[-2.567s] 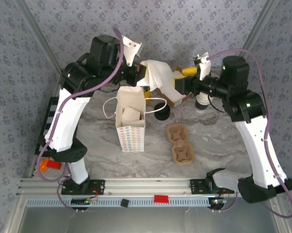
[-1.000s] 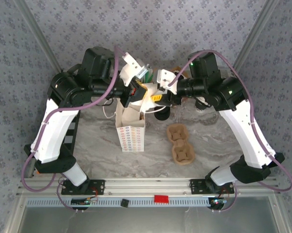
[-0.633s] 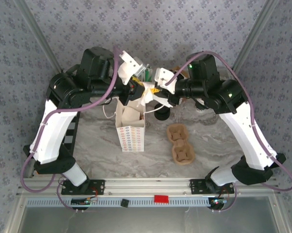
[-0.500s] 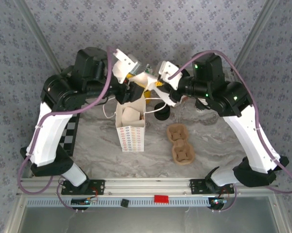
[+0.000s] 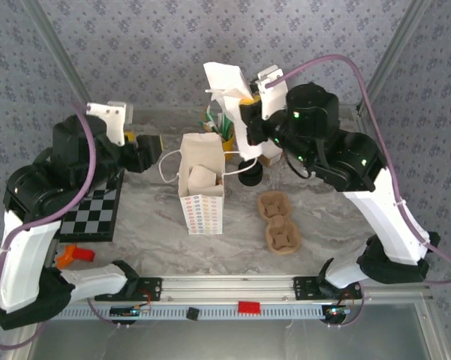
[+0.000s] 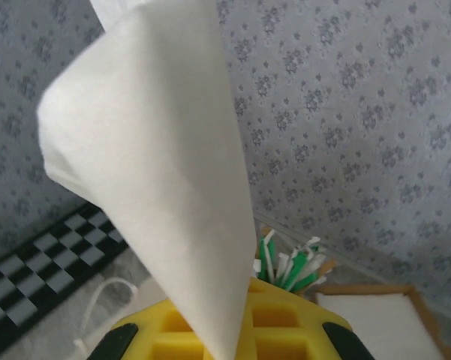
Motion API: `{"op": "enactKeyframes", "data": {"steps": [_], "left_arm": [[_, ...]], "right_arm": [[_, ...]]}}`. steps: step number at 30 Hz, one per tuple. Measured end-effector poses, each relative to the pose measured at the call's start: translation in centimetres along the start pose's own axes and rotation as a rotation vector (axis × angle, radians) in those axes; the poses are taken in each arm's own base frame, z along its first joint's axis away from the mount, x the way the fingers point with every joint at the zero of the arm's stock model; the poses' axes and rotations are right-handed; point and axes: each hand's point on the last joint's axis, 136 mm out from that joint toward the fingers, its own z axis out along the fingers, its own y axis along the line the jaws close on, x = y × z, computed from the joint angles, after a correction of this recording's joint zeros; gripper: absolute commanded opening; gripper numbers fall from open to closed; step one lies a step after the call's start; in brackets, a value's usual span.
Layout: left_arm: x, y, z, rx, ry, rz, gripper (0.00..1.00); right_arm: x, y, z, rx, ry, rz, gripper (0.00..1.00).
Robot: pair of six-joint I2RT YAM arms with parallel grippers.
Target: Pack the takeout coffee
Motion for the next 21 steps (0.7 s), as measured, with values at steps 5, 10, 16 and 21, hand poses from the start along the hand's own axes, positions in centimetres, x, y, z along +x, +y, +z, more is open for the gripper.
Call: {"op": "enactKeyframes", "data": {"steps": [5,10,16,21], "left_arm": [[5.2,1.6,2.9,-0.05,0.139,-0.128,0.63],[9.6,1.9,6.2,-0.068,0.266,-0.22,0.6],[11.5,1.1,7.8,-0.026,0.31,-0.291,0.53],[12.5,0.8,8.8,-0.009,0.33,-0.322,0.49]], "right_arm": [[1.8,0.6,2.2,0.072,0.043,0.187,0.0],[4.4,2.6,4.6,0.109,0.09,0.275,0.0],[8.8,4.7,6.7,0.147,0.15,0.299,0.0],[12.1,5.7,8.1,0.162,0.186,0.321,0.0]]}}
